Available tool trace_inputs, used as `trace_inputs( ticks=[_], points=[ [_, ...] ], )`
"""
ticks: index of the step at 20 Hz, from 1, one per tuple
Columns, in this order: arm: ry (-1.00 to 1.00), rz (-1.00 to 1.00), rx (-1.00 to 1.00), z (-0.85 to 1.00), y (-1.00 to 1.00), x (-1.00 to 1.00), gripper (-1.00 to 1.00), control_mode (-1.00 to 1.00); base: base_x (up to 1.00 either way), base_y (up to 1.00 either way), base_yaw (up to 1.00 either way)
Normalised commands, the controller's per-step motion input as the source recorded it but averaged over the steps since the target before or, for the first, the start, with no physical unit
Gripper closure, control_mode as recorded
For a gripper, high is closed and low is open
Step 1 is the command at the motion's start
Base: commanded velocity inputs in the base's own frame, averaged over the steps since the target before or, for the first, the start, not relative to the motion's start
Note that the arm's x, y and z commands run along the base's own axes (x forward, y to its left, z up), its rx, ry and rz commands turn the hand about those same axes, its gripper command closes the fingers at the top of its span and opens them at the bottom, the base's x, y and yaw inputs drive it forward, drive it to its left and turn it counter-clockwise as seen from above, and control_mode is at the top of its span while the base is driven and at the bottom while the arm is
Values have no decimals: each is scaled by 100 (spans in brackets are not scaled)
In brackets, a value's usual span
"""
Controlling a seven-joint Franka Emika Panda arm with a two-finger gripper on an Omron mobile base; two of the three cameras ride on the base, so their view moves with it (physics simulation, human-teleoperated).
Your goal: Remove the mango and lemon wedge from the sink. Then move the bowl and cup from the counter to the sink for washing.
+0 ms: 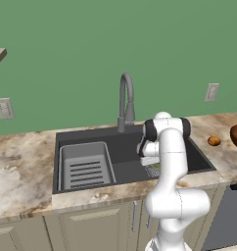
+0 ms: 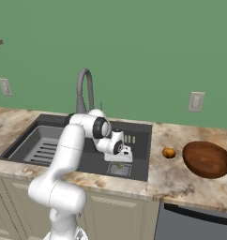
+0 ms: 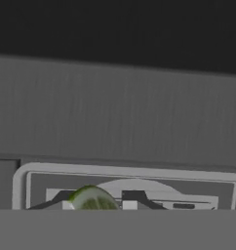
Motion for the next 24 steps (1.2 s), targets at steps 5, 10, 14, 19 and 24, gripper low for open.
trace_inputs(
  ticks=[5,10,14,19,24],
  points=[
    [2,-3,0,-15,-2,0,100,-100,0,0,0],
    [0,-1,0,-6,-7,0,100,-100,0,0,0],
    [0,-1,0,0,-9,0,100,-100,0,0,0],
    [0,0,0,6,-8,0,100,-100,0,0,0],
    [0,0,0,14,-5,0,100,-100,0,0,0]
  ],
)
